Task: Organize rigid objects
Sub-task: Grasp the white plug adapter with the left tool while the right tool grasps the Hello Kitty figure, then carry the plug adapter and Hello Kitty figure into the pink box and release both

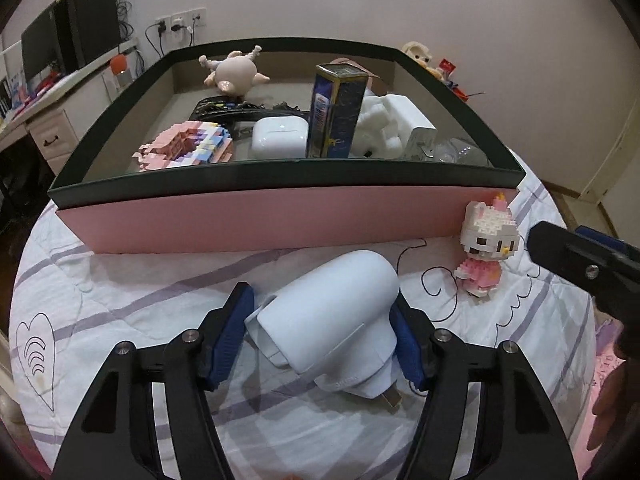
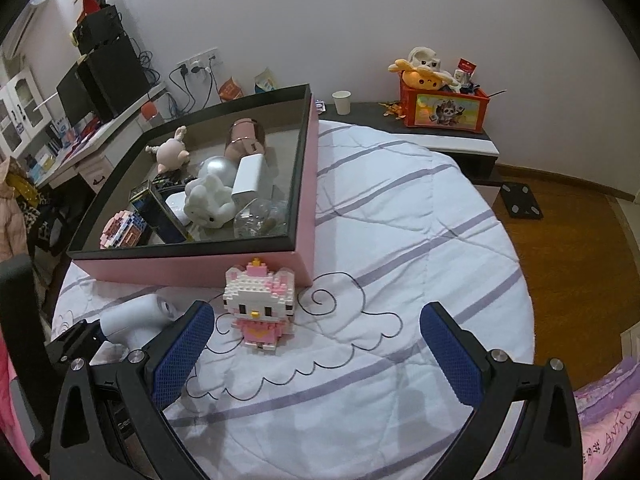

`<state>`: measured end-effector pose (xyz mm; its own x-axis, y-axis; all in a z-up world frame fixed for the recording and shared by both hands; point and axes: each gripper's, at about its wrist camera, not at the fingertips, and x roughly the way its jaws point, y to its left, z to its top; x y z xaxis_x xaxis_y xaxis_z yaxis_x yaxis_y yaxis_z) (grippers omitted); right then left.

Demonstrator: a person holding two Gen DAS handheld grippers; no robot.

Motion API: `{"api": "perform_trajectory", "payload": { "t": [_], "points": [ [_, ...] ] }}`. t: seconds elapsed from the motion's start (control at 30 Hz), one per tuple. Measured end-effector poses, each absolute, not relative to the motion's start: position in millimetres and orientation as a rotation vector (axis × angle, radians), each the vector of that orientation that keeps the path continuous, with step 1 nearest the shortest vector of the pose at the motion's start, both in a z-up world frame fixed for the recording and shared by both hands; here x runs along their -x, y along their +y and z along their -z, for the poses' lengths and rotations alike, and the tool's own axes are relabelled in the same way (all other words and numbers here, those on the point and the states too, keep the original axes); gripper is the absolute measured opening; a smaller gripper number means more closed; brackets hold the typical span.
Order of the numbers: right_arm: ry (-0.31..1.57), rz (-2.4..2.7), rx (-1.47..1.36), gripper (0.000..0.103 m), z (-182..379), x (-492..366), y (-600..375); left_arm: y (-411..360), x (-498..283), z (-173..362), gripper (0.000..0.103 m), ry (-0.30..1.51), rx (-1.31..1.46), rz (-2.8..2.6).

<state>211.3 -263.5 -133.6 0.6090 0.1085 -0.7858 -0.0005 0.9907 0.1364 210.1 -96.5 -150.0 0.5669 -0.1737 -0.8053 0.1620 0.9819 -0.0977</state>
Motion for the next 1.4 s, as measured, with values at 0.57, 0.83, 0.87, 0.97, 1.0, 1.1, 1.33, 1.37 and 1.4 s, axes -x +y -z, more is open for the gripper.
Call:
{"api": "perform_trajectory", "payload": {
  "t": [0.57,0.83,0.87,0.97,1.0,1.1,1.33,1.37,1.4],
  "points": [
    [0.949,-0.01,-0.016,0.081,179.8,-239.1,-217.2,-43.1,-202.6,138.8,0.066,0.932,0.049,0.161],
    [0.927,-0.018,-0.079,0.044,170.5,-228.6,-229.0,-26.2,-189.7,132.7,0.066,0.921,0.072,0.168],
    [0.922,-0.019,-0.084,0.044,168.9,-225.9,-229.4,-24.6,-187.4,131.0,0.066,0.918,0.073,0.17],
    [0.908,-0.023,-0.084,0.044,161.1,-215.7,-223.8,-18.6,-179.3,124.5,0.066,0.903,0.075,0.174],
    [0.899,-0.024,-0.082,0.044,157.0,-211.7,-220.6,-16.4,-175.9,121.6,0.066,0.896,0.075,0.174],
    [0.873,-0.039,-0.07,0.044,141.8,-198.0,-208.1,-9.7,-167.3,112.3,0.066,0.877,0.074,0.178],
    [0.801,-0.113,-0.051,0.044,95.1,-167.1,-178.8,5.5,-156.7,84.8,0.066,0.83,0.067,0.191],
    [0.795,-0.124,-0.047,0.044,88.6,-165.0,-175.8,7.7,-157.2,79.3,0.066,0.823,0.066,0.194],
    [0.788,-0.135,-0.038,0.044,82.0,-163.7,-171.9,9.9,-159.3,71.5,0.066,0.814,0.061,0.201]
  ]
}}
